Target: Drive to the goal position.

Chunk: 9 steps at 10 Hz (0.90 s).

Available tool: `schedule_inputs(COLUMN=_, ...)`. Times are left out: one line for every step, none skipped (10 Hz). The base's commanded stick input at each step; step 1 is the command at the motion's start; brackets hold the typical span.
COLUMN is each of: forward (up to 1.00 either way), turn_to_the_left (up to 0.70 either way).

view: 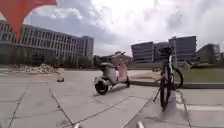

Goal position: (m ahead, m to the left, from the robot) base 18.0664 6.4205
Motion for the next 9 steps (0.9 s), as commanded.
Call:
schedule_inputs(forward=0.00, turn_to_the_left=0.69)
schedule_inputs(forward=0.00, turn_to_the_left=0.69)
schedule_inputs(forward=0.65, turn_to_the_left=0.17)
schedule_inputs(forward=0.70, turn_to_the_left=0.02)
schedule_inputs(forward=0.70, turn_to_the_left=0.00)
schedule_inputs(forward=0.70, turn_to_the_left=0.00)
schedule_inputs(forward=0.70, turn_to_the_left=0.00)
schedule_inputs(forward=0.70, turn_to_the_left=0.00)
schedule_inputs(forward=0.70, turn_to_the_left=0.06)
